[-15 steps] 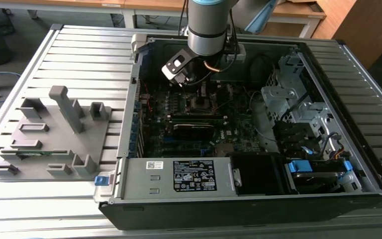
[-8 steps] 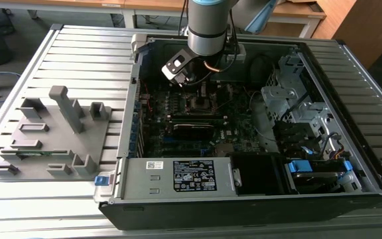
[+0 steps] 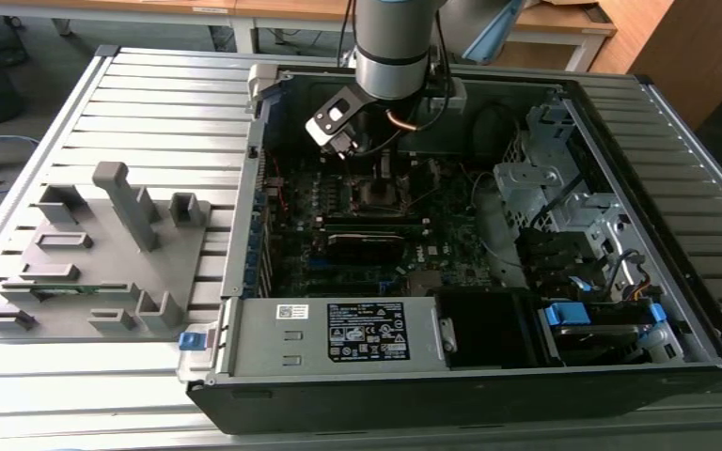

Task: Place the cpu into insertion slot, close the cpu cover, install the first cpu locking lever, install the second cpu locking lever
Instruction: 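Place the cpu into insertion slot, then close the cpu cover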

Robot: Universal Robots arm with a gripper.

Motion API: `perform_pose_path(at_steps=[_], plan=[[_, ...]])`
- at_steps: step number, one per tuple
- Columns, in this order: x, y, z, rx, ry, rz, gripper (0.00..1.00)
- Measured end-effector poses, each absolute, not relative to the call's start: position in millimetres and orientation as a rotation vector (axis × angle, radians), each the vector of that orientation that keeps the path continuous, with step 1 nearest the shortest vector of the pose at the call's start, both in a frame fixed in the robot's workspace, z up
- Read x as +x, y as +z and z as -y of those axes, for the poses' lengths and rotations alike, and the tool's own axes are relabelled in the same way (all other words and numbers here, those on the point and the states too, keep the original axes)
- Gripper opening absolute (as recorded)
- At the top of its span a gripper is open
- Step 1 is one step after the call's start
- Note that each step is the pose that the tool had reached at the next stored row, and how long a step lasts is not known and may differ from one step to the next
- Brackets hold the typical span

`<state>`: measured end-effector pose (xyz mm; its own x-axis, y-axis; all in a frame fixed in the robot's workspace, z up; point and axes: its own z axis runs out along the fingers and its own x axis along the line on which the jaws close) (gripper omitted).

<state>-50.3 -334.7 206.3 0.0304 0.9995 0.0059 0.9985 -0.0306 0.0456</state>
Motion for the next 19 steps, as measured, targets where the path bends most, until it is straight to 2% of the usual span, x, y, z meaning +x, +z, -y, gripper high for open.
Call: perform_pose_path(at_steps=[19], plan=[[-50.4,216.9,334.8,2.235,0.057,-2.168,0.1]])
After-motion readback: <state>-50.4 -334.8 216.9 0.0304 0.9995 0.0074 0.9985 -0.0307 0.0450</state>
